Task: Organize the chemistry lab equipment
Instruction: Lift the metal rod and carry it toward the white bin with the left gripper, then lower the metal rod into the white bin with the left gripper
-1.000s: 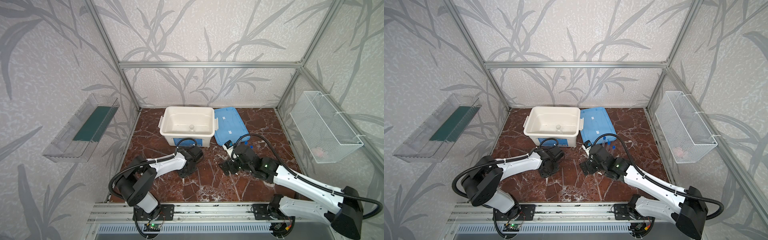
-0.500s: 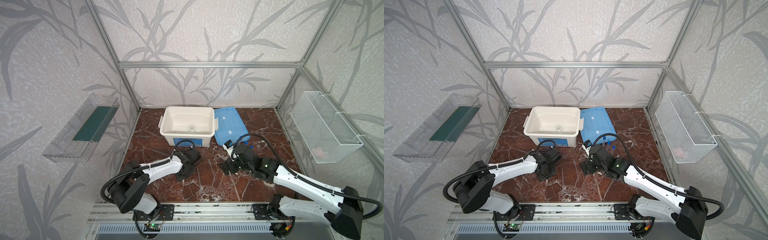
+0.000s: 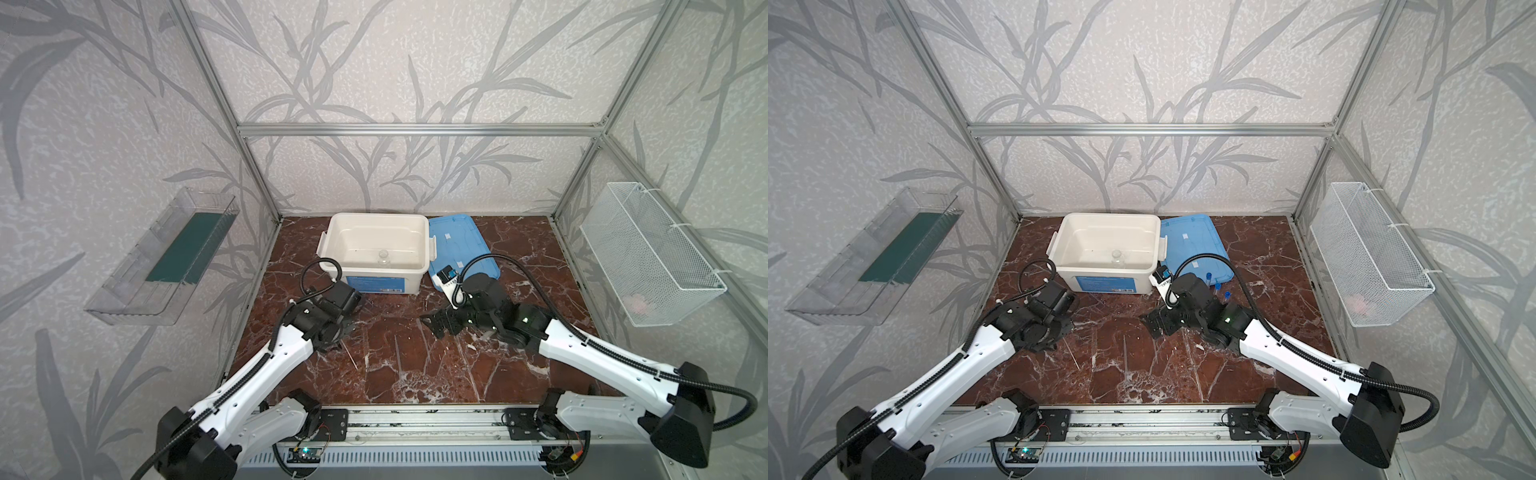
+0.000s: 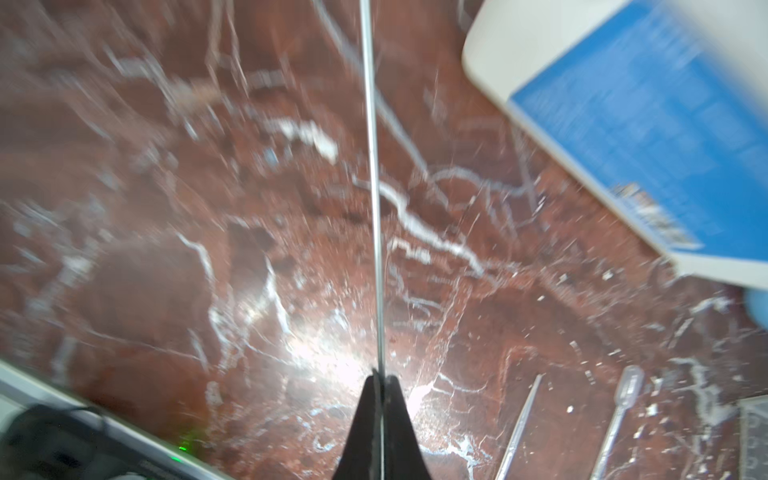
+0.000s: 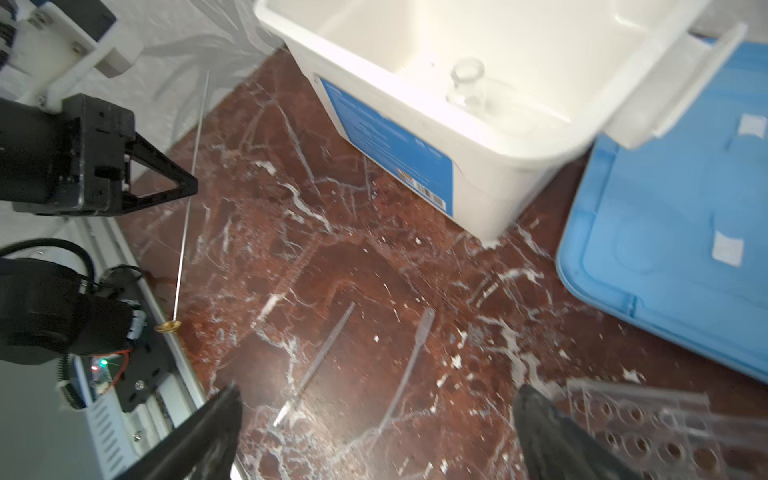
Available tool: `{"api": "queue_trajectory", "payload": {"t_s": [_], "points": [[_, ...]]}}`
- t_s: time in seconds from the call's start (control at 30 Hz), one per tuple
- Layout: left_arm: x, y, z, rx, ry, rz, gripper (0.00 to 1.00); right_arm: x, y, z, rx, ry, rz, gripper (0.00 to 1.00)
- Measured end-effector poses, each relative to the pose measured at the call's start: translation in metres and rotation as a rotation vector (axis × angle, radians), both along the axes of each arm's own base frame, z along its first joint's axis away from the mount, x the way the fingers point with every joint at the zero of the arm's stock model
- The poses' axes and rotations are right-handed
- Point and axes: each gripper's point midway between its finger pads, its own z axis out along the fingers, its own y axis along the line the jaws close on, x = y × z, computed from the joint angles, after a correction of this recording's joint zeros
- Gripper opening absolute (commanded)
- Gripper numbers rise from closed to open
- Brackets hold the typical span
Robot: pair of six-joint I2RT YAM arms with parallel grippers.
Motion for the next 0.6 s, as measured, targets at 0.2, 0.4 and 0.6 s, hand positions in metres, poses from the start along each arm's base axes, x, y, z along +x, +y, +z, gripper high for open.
{"api": "queue_trajectory", "payload": {"t_s": [0.2, 0.4, 0.6], "points": [[0.034, 0.010, 0.098, 0.106, -0.194, -0.143, 0.00, 0.024, 0.028, 0.052, 0.118, -0.057, 0.033, 0.99], [0.086, -0.008, 0.180, 0.243, -0.354, -0.370, 0.00, 0.054, 0.031, 0.094, 0.211, -0.101, 0.002, 0.99], [0.131, -0.045, 0.181, 0.363, -0.386, -0.701, 0.00, 0.081, 0.009, 0.103, 0.247, -0.114, -0.071, 0.99]]}}
